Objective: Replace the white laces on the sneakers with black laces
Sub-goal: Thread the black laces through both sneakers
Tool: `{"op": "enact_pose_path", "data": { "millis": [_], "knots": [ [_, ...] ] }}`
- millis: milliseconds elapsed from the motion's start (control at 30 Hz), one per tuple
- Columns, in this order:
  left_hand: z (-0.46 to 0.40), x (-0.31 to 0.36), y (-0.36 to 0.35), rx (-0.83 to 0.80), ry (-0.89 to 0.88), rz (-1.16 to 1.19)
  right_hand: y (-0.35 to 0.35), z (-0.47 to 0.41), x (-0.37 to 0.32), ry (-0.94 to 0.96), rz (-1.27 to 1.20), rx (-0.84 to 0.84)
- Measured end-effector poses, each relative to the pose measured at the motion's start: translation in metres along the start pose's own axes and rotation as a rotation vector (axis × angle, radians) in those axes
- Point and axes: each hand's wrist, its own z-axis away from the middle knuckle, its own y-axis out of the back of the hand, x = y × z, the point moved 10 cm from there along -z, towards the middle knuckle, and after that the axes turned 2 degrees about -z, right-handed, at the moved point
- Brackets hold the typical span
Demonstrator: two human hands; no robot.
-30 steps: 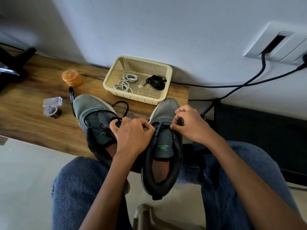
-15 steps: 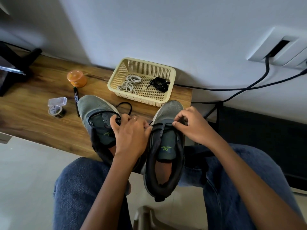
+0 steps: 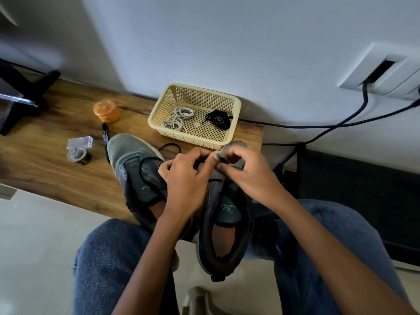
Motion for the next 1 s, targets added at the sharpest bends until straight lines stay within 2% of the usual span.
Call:
{"op": "enact_pose_path", "data": {
  "millis": [133, 233, 367, 500, 567, 667, 800, 900, 1000],
  "knots": [
    [-0.001, -0.011, 0.018, 0.092, 0.078, 0.018, 0.031, 0.000, -0.003, 0.004, -0.171, 0.178],
    [-0.001, -0.012, 0.032, 0.152, 0.068, -0.139, 0.048, 0.004, 0.001, -0.031, -0.272, 0.358],
    [-0.003, -0.009, 0.041, 0.199, 0.020, -0.352, 0.067, 0.011, 0.031, -0.241, -0.635, 0.597],
    [-0.002, -0.014, 0.043, 0.216, 0.044, -0.401, 0.075, 0.017, 0.053, -0.362, -0.711, 0.700],
    [-0.001, -0.013, 0.051, 0.288, 0.068, -0.403, 0.074, 0.017, 0.054, -0.367, -0.735, 0.697],
    [0.005, -0.008, 0.072, 0.465, 0.089, -0.323, 0.066, 0.010, 0.046, -0.324, -0.716, 0.599],
    [0.020, -0.002, 0.095, 0.700, 0.064, -0.145, 0.058, 0.002, 0.017, -0.081, -0.455, 0.491],
    [0.020, 0.000, 0.094, 0.706, 0.010, -0.095, 0.043, 0.002, -0.003, 0.083, -0.325, 0.379],
    [0.012, 0.005, 0.077, 0.561, -0.087, 0.038, 0.036, 0.003, -0.014, 0.138, -0.320, 0.314]
  ]
}}
